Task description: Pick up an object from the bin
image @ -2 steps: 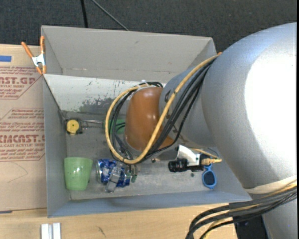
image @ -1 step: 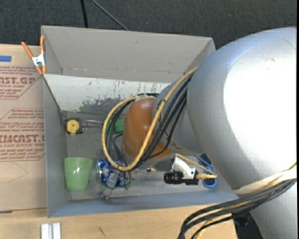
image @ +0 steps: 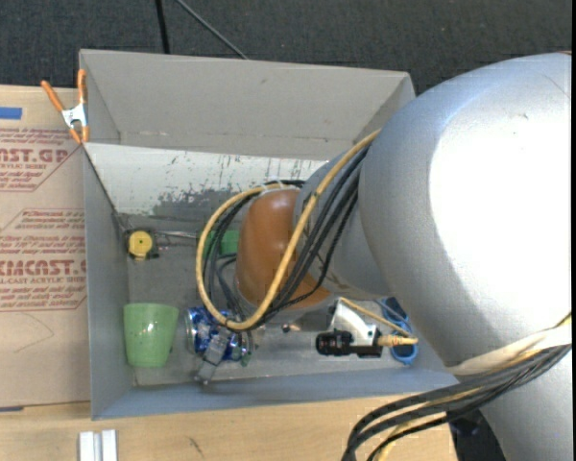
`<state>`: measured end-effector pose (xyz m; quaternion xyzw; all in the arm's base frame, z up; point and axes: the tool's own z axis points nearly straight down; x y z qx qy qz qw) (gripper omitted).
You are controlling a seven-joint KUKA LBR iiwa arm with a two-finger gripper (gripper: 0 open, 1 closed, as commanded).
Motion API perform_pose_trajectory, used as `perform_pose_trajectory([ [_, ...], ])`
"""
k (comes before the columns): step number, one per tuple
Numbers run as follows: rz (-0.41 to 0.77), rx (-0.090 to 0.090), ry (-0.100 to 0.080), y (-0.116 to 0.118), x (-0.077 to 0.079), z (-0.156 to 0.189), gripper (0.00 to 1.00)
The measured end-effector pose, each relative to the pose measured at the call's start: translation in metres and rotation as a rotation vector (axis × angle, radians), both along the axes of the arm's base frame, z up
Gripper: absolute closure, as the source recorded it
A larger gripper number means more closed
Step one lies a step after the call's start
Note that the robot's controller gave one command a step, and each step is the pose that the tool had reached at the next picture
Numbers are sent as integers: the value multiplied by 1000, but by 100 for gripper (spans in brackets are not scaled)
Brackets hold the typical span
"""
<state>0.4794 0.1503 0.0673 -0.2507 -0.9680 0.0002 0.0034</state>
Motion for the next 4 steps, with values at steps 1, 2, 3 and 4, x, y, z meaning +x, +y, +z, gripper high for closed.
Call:
perform_pose_trajectory([
  [1,1,1,0,0,0,0,100],
  [2,1,1,-7,1,0,27,100],
  [3,3,1,-9,2,0,70,100],
  [4,5,1,-10,3,1,119,100],
])
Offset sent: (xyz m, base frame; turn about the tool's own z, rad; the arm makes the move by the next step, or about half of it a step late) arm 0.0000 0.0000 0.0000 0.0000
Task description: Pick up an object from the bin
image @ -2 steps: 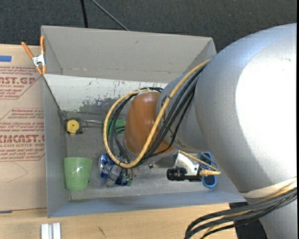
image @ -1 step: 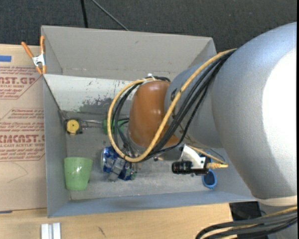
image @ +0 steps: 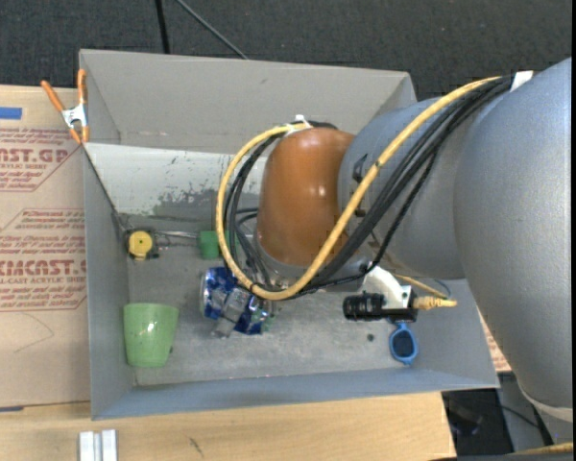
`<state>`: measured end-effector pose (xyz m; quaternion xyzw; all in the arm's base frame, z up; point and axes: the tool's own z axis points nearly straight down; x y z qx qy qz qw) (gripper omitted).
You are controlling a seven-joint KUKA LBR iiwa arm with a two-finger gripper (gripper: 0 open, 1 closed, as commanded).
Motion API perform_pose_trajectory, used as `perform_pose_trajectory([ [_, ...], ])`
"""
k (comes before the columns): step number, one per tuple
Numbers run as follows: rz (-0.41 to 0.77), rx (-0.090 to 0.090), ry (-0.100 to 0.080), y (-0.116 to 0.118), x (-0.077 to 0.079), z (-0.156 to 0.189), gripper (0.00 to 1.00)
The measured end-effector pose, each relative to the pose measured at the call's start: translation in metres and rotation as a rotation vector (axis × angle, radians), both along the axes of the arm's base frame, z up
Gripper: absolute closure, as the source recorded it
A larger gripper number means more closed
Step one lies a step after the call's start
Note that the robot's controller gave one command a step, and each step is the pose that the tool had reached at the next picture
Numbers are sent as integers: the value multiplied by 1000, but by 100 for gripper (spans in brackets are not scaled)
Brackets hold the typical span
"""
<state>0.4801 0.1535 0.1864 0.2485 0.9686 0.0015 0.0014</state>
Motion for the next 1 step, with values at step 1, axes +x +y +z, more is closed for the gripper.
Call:
perform_pose_trajectory([
  [1,1,-1,4,1,0,2,100],
])
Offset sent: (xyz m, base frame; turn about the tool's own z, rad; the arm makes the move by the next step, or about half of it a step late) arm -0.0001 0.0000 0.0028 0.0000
